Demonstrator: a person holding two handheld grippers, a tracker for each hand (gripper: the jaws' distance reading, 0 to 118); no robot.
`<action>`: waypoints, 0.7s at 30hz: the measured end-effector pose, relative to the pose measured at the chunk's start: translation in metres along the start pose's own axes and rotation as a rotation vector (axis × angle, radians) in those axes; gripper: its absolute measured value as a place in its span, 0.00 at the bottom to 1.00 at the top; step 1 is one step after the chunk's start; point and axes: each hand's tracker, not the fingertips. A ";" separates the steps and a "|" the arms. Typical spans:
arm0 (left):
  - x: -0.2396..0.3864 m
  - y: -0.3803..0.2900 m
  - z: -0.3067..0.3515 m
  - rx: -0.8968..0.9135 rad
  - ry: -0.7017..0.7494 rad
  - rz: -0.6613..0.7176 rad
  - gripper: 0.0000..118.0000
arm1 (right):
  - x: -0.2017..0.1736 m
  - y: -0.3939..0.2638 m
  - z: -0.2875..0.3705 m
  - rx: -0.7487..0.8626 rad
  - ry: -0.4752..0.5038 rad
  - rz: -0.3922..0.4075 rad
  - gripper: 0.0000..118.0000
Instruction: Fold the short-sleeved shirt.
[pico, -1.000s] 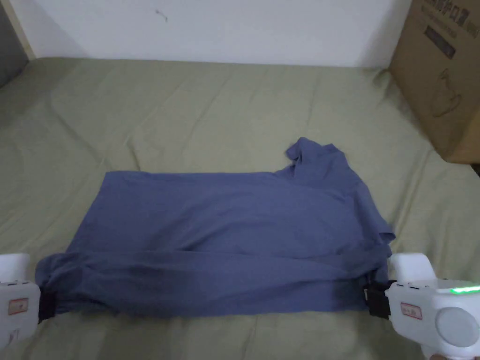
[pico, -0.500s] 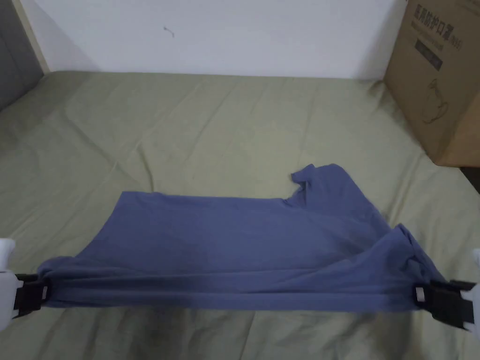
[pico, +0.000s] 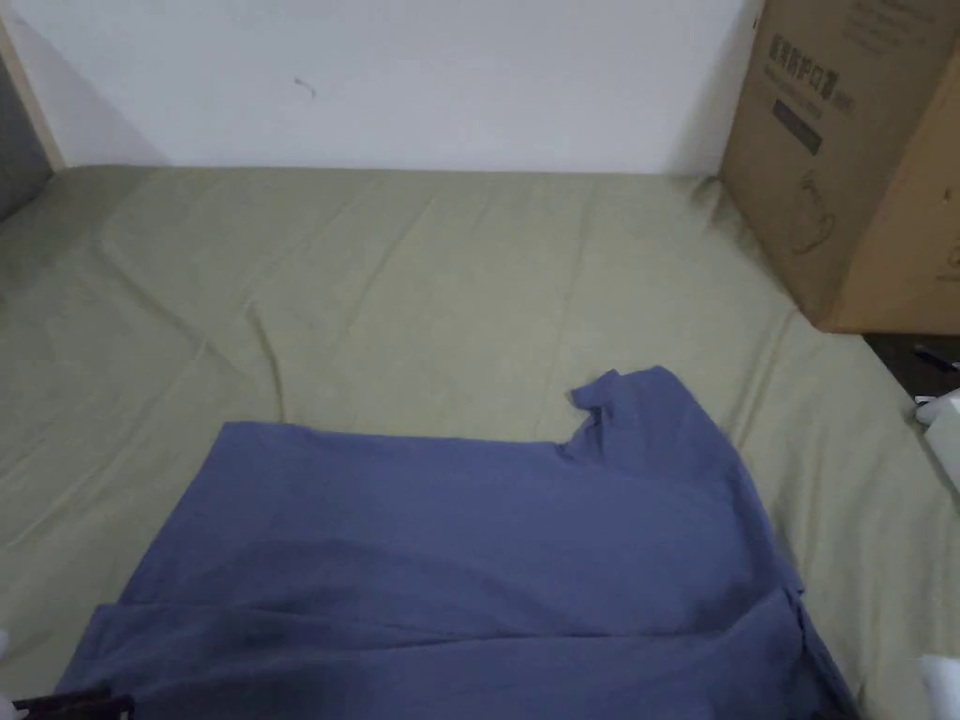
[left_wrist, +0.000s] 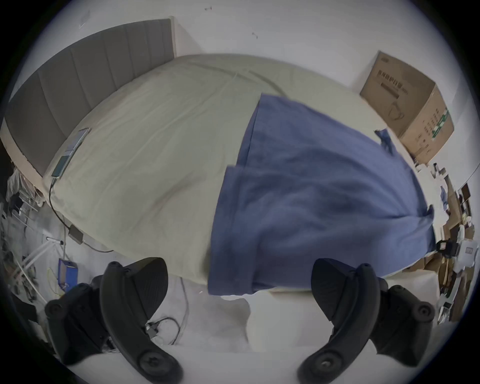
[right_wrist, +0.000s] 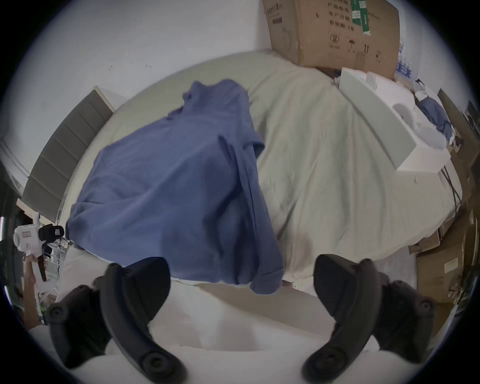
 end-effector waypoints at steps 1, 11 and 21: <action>0.002 0.004 0.008 0.045 -0.029 0.023 0.95 | -0.001 0.005 0.005 0.002 -0.006 0.006 0.91; 0.071 0.078 0.002 0.151 -0.090 -0.110 0.01 | -0.025 0.095 0.000 0.182 0.018 -0.012 0.00; 0.094 0.127 -0.037 0.130 -0.090 -0.119 0.00 | -0.018 0.222 -0.108 0.137 -0.010 -0.005 0.00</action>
